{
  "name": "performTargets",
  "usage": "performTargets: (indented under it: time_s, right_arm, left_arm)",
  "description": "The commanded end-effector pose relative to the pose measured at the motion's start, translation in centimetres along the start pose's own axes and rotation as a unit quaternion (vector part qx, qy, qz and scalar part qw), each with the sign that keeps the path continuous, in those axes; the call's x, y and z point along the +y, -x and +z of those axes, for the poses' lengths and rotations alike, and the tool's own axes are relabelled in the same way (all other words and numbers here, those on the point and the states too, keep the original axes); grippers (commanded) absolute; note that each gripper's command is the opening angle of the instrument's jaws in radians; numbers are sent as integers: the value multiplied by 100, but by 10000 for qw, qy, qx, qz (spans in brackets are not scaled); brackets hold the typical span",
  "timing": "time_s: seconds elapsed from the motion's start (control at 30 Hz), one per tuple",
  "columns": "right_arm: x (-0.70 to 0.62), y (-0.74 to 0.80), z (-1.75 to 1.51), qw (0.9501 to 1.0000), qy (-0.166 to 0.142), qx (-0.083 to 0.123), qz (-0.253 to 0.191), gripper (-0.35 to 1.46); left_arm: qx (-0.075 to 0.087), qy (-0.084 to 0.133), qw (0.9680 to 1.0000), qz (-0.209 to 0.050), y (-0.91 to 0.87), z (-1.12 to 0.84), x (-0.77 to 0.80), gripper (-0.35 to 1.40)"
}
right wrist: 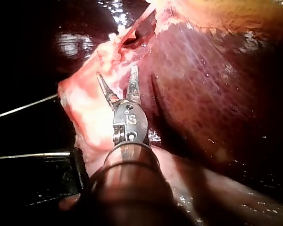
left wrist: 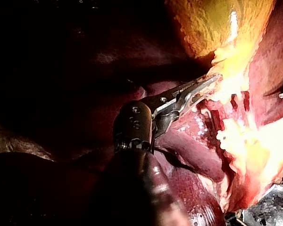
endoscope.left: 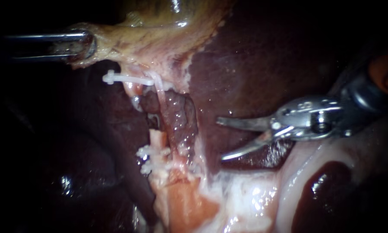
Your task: Go back from the cut left tube
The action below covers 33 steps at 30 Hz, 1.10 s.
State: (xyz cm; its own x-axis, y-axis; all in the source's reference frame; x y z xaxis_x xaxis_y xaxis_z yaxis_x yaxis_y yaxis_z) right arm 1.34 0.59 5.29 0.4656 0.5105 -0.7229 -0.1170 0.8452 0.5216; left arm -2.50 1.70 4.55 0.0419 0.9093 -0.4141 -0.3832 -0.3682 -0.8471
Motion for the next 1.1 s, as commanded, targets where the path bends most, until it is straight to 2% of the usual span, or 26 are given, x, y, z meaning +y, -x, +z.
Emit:
performTargets:
  time_s: [0.03, 0.33, 0.73, 0.9, 1.1]
  right_arm:
    - [2, 2, -5, 10000, 24, -3, 30, 145]
    - [13, 11, -18, 10000, 63, -8, 3, 145]
    - [14, 13, -20, 10000, 59, -9, 2, 145]
    - [16, 16, -22, 10000, 62, -9, 3, 145]
    - [18, 17, -22, 10000, 64, -9, 4, 145]
  left_arm:
    - [0, 1, 10000, 0, 0, 0, 0, -35]
    - [6, -6, 10000, 4, 1, 4, -4, -35]
    - [39, -10, 10000, 33, 27, 44, -30, -35]
    - [19, 6, 10000, 40, 29, 53, -30, -35]
    - [13, 18, 10000, 40, 29, 54, -30, -35]
